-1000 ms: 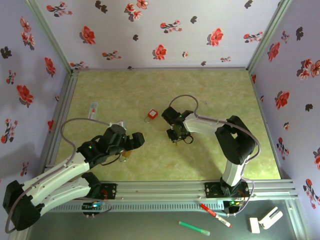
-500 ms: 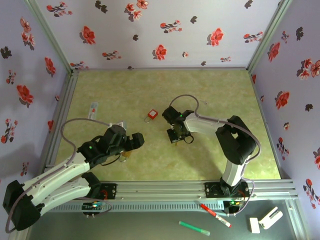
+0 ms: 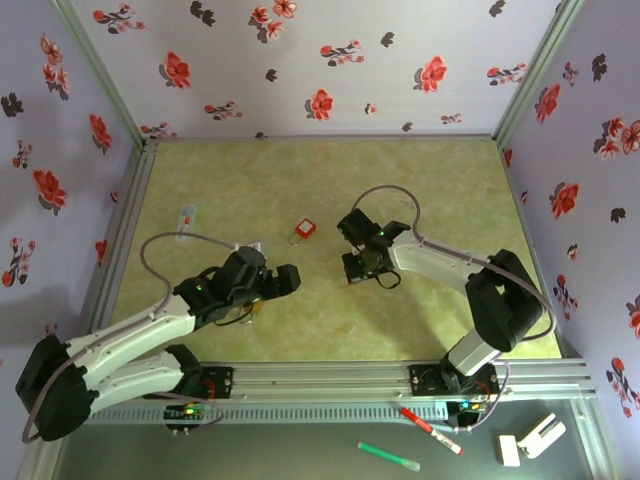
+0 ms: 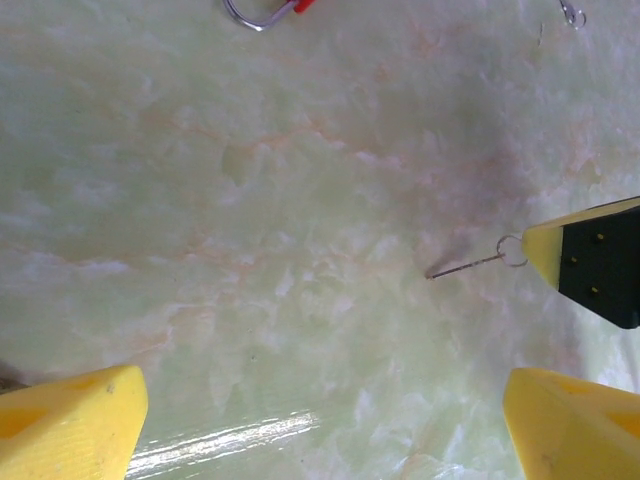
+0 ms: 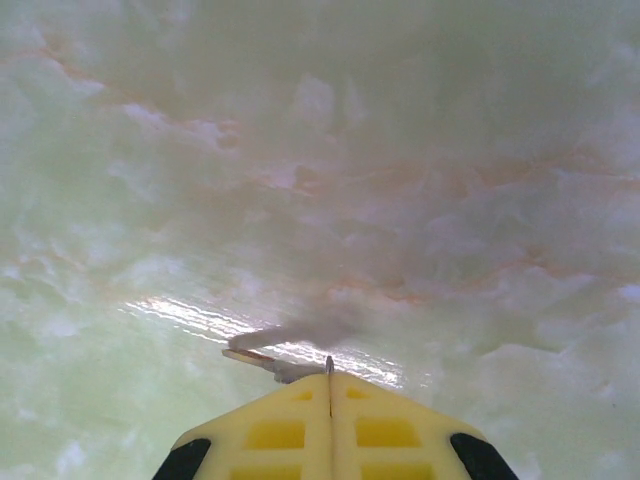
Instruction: Unlock with the key
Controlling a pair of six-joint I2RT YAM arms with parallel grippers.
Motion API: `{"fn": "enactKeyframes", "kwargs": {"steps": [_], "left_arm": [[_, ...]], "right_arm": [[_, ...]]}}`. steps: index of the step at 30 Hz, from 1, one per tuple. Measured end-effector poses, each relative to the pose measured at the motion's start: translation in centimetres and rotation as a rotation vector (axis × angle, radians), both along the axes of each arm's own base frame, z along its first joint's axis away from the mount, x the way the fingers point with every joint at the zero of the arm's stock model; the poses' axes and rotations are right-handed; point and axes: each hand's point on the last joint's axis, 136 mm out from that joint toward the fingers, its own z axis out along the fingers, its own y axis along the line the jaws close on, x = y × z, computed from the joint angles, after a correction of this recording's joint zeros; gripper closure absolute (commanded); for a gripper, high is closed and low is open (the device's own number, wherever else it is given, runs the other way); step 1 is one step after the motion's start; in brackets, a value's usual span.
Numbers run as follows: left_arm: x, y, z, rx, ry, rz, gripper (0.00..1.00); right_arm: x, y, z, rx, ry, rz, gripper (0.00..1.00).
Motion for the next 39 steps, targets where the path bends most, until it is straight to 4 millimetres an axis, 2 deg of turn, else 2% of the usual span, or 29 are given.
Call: {"fn": "enactKeyframes", "kwargs": {"steps": [5,9,11,15,18,22,25,31,37,39], "left_arm": [[0.2,-0.9,0.6,-0.046,-0.003,-0.003,0.08],[0.3,-2.7,2.3,-0.180,0.011,0.014,0.08],[0.4,-3.8,3.3,-0.273,0.024,0.028,0.08],[0.1,-5.5,5.2,-0.428,0.077,0.061,0.07],[0.3,-6.1,6.0,-0.516,0.128,0.110,0.06],[1.0,-7.0,6.8,-0.637,0.193,0.183,0.06],[1.8,-8.0,7.1,-0.738,0.232,0.226,0.06],[3.1,-9.6,5.6,-0.846,0.330,0.301,0.06],[3.8,-10.0,7.0,-0.953,0.338,0.324,0.08],[4.0,-10.0,7.4,-0.973,0.336,0.330,0.12]], "right_arm": [[-0.7,0.0,0.3,0.030,0.015,-0.017,1.00],[-1.2,0.1,1.9,0.101,-0.006,-0.043,1.00],[-1.1,0.5,3.5,0.160,-0.042,-0.054,1.00],[-0.4,1.6,8.2,0.316,-0.151,-0.072,1.00],[0.0,2.4,11.6,0.426,-0.232,-0.075,1.00],[-0.2,3.6,14.9,0.549,-0.316,-0.058,1.00],[-0.9,4.5,15.6,0.610,-0.337,-0.035,1.00],[-2.2,6.3,15.9,0.681,-0.346,0.004,1.00],[-3.2,7.0,16.2,0.732,-0.350,0.019,1.00],[-3.4,7.2,16.3,0.746,-0.352,0.022,1.00]]}}
